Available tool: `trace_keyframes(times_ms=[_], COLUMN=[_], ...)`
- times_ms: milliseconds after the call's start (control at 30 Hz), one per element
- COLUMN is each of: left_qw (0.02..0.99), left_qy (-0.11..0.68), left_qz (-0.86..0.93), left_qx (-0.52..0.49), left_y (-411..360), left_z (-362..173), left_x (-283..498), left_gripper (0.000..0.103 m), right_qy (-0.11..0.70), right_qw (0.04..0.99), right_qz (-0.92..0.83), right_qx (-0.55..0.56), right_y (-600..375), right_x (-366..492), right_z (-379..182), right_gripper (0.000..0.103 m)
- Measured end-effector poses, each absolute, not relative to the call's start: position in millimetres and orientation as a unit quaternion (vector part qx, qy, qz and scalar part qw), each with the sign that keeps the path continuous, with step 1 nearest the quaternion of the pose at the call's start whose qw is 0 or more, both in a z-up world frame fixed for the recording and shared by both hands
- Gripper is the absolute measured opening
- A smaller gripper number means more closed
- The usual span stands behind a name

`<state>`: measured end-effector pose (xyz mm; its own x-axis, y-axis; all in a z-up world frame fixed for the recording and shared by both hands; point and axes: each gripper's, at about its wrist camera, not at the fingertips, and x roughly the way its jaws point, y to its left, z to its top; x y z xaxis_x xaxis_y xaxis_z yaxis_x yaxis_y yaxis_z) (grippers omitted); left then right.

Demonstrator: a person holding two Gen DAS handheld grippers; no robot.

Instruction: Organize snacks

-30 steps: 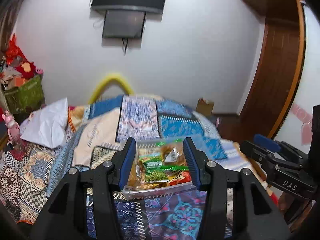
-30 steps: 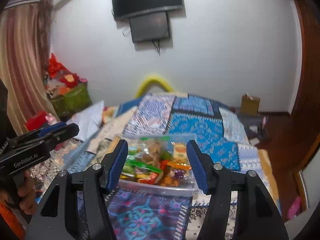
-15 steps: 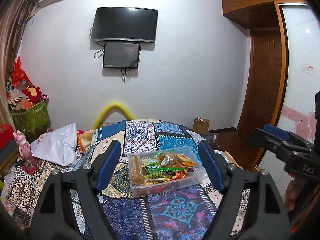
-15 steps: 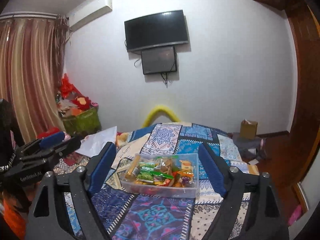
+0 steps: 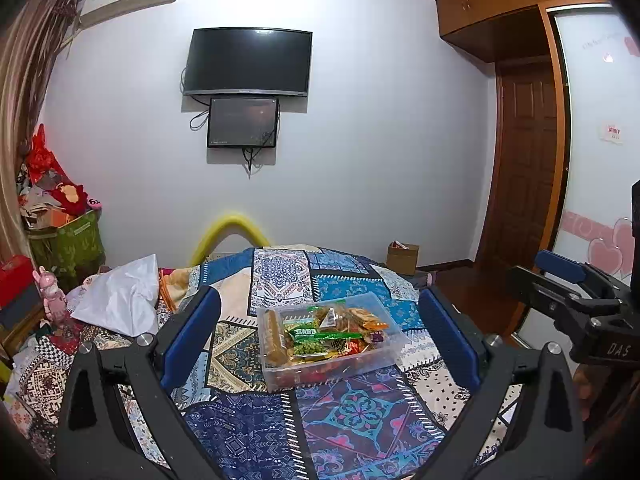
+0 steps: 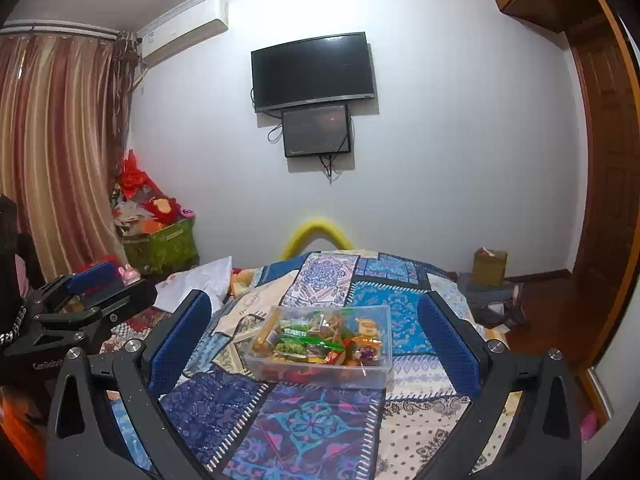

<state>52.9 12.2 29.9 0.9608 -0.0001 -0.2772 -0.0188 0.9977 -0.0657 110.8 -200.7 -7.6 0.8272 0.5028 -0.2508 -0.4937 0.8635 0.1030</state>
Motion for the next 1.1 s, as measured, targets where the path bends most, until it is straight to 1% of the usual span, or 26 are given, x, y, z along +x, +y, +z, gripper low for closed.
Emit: trace_keyframes(times_ms=[1100], left_qw=[0.988], left_qy=[0.15], left_qz=[0.0], left_qx=[-0.035], left_y=[11.3], left_z=[23.4], left_x=[57.7], left_gripper=[0.1], right_qy=[0.148], right_qw=[0.954], right_qz=[0.259], right_qx=[0.018], right_y=[-204.2], right_x=[107.7], right_z=[-12.4], right_gripper=[0.103])
